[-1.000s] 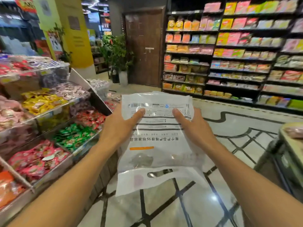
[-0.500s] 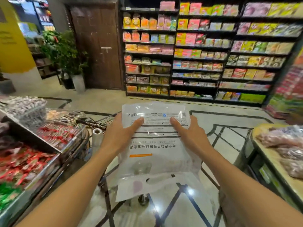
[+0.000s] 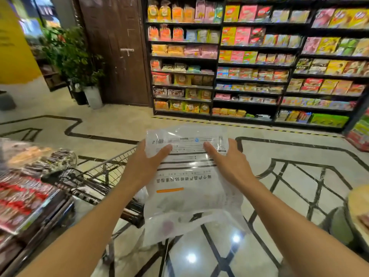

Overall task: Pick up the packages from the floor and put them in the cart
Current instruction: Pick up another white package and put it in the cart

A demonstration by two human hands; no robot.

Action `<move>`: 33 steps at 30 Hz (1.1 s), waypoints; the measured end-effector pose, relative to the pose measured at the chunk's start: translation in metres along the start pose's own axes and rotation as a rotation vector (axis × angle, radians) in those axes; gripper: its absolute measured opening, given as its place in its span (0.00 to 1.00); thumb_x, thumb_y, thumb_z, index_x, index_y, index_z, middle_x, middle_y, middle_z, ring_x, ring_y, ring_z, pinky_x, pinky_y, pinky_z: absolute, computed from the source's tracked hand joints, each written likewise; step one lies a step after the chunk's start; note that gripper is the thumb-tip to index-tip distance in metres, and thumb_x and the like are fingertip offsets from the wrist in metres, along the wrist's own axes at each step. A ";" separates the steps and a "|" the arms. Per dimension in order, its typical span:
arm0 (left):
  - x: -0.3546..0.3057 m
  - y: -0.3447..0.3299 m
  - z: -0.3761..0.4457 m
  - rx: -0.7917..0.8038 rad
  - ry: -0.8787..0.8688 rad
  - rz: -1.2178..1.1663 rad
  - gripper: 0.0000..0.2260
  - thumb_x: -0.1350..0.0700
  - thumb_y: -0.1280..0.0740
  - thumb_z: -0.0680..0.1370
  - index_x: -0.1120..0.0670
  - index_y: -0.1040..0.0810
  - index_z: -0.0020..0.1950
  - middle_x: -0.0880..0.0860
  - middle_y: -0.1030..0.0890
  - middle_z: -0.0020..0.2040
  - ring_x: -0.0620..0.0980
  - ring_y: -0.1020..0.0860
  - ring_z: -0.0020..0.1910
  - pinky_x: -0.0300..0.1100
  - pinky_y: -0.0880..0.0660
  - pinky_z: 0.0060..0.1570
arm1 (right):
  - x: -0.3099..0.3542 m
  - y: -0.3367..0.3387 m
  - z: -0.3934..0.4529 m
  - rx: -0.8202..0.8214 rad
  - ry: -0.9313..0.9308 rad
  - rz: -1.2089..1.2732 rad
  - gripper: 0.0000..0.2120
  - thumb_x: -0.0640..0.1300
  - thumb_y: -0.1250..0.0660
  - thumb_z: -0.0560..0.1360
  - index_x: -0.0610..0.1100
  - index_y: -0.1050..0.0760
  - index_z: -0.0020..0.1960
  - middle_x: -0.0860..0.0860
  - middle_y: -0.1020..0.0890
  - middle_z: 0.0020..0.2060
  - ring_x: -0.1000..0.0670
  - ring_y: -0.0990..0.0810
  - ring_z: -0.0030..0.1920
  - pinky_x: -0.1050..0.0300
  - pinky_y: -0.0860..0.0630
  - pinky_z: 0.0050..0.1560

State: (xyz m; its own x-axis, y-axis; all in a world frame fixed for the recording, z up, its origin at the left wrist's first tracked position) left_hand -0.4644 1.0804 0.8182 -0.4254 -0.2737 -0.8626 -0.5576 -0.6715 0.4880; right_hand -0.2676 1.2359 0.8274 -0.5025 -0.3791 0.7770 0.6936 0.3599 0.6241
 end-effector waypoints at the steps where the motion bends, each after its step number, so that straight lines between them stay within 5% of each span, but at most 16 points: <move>1: 0.004 -0.004 0.017 -0.008 0.017 -0.002 0.27 0.31 0.32 0.75 0.45 0.24 0.67 0.45 0.15 0.53 0.43 0.17 0.48 0.38 0.26 0.39 | 0.000 -0.005 0.019 0.014 -0.001 -0.001 0.48 0.77 0.41 0.72 0.46 0.40 0.80 0.45 0.21 0.70 0.39 0.21 0.66 0.48 0.27 0.55; 5: 0.028 -0.014 0.081 -0.059 0.083 0.002 0.26 0.31 0.31 0.75 0.47 0.24 0.64 0.45 0.16 0.50 0.46 0.16 0.47 0.43 0.23 0.40 | -0.001 -0.036 0.091 0.066 0.010 -0.008 0.51 0.81 0.43 0.68 0.48 0.40 0.79 0.46 0.20 0.68 0.40 0.19 0.64 0.42 0.22 0.62; 13: 0.125 -0.022 0.199 -0.161 0.193 -0.035 0.28 0.28 0.31 0.72 0.43 0.24 0.64 0.43 0.15 0.53 0.46 0.15 0.49 0.50 0.18 0.48 | -0.004 -0.141 0.236 0.141 0.022 -0.067 0.57 0.89 0.47 0.59 0.51 0.36 0.74 0.48 0.17 0.62 0.42 0.16 0.58 0.38 0.19 0.60; 17: 0.173 -0.020 0.238 -0.198 0.304 -0.068 0.22 0.30 0.31 0.74 0.39 0.28 0.62 0.40 0.17 0.53 0.44 0.18 0.50 0.44 0.23 0.45 | -0.005 -0.203 0.290 0.202 0.027 -0.090 0.41 0.80 0.38 0.67 0.54 0.33 0.69 0.52 0.17 0.57 0.46 0.15 0.54 0.41 0.18 0.58; 21: 0.224 -0.013 0.258 -0.278 0.412 -0.153 0.22 0.34 0.29 0.75 0.41 0.28 0.63 0.39 0.17 0.52 0.40 0.19 0.49 0.39 0.25 0.42 | -0.001 -0.262 0.331 0.312 0.108 -0.132 0.35 0.72 0.34 0.75 0.51 0.31 0.73 0.55 0.20 0.57 0.49 0.19 0.55 0.47 0.22 0.59; 25: 0.275 -0.006 0.263 -0.351 0.525 -0.240 0.25 0.33 0.28 0.73 0.42 0.28 0.65 0.39 0.17 0.55 0.42 0.18 0.53 0.41 0.24 0.47 | 0.006 -0.316 0.350 0.454 0.209 -0.120 0.22 0.72 0.35 0.76 0.62 0.28 0.64 0.61 0.18 0.55 0.56 0.18 0.53 0.51 0.24 0.51; 29: 0.315 -0.011 0.259 -0.443 0.591 -0.319 0.25 0.37 0.26 0.75 0.43 0.26 0.68 0.39 0.16 0.56 0.39 0.18 0.54 0.37 0.25 0.47 | -0.004 -0.371 0.362 0.562 0.231 -0.162 0.38 0.77 0.39 0.72 0.55 0.32 0.73 0.58 0.18 0.54 0.54 0.18 0.49 0.55 0.25 0.46; 33: 0.353 -0.032 0.249 -0.507 0.689 -0.423 0.32 0.36 0.26 0.73 0.43 0.30 0.74 0.39 0.17 0.61 0.40 0.19 0.59 0.37 0.26 0.52 | -0.019 -0.417 0.372 0.707 0.240 -0.182 0.35 0.69 0.34 0.75 0.48 0.32 0.73 0.58 0.18 0.54 0.57 0.19 0.47 0.55 0.23 0.46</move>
State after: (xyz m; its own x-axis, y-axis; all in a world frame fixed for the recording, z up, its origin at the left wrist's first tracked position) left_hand -0.7742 1.1764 0.5309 0.3448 -0.1763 -0.9220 -0.1248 -0.9821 0.1412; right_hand -0.7391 1.4103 0.5833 -0.3953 -0.6304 0.6681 0.0744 0.7030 0.7073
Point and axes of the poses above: each hand's wrist, its own z-axis towards the middle knuckle, its own y-axis out of the back of the hand, x = y × z, the point moved 3 cm from there along z, towards the middle knuckle
